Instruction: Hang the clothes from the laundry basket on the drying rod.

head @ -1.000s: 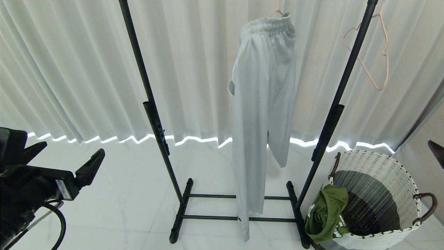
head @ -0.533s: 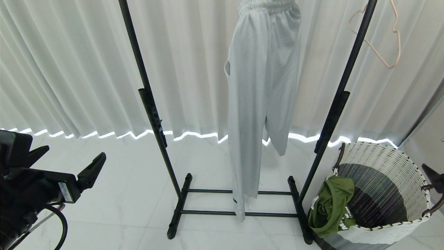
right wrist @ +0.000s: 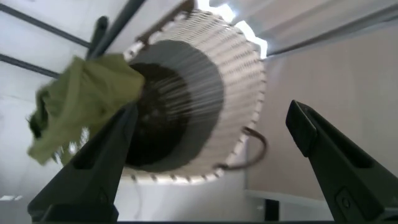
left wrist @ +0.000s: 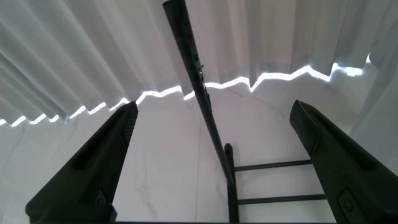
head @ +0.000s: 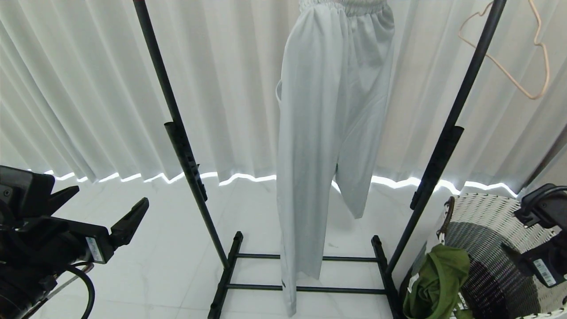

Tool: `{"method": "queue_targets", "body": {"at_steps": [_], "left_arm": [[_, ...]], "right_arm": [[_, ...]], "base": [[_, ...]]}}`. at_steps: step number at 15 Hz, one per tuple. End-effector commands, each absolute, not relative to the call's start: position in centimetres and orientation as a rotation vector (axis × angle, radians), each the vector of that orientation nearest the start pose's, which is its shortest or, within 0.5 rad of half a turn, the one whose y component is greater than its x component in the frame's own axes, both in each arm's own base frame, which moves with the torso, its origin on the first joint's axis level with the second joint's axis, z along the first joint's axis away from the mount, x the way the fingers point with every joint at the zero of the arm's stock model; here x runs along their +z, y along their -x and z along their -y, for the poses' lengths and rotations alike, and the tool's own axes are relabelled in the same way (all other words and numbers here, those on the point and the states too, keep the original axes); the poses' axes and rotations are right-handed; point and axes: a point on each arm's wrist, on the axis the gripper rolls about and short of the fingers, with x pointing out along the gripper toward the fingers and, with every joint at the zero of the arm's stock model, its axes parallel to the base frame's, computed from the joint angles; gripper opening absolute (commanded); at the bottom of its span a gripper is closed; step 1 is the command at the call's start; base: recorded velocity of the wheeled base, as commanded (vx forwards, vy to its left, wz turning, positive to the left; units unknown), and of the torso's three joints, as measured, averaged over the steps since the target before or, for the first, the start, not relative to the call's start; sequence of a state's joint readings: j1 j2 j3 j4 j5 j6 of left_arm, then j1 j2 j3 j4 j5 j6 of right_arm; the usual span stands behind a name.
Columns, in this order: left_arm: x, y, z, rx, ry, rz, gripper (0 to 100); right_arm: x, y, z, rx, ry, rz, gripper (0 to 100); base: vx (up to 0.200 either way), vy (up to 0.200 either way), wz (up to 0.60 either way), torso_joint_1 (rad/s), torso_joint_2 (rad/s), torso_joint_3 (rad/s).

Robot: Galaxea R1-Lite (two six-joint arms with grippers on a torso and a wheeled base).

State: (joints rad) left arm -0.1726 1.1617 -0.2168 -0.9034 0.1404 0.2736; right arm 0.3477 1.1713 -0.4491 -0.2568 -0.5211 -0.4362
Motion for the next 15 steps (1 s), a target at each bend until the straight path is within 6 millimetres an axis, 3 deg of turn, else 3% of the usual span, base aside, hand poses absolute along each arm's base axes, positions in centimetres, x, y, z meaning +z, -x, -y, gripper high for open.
{"method": "queue_targets", "body": {"at_steps": [1,6,10,15], "left_arm": [[17.0,-14.4,2.2,-0.043,-0.286,-0.049,100],[16.6,-13.9,2.8,-0.088,-0.329,-0.053,100],[16.5,-13.8,2.9,-0.097,-0.382,-0.051,100],[15.9,-12.8,2.8,-0.102,-0.392,-0.056,100]], "right_arm": [[15.3,-16.3,-4.6,-0.040,0.631,-0.559,100],[10.3,-19.2,-5.8,0.016,0.577,-0.766,100],[7.0,-21.6,-6.6,0.000,0.542,-0.818,100],[4.7,-22.5,-7.0,-0.062,0.441,-0.893,100]], "base": [[0.200,0.000,0.00,0.002,0.01,0.007],[0.000,0.000,0.00,0.000,0.00,0.000],[0.000,0.000,0.00,0.000,0.00,0.000],[0.000,0.000,0.00,0.000,0.00,0.000]]}}
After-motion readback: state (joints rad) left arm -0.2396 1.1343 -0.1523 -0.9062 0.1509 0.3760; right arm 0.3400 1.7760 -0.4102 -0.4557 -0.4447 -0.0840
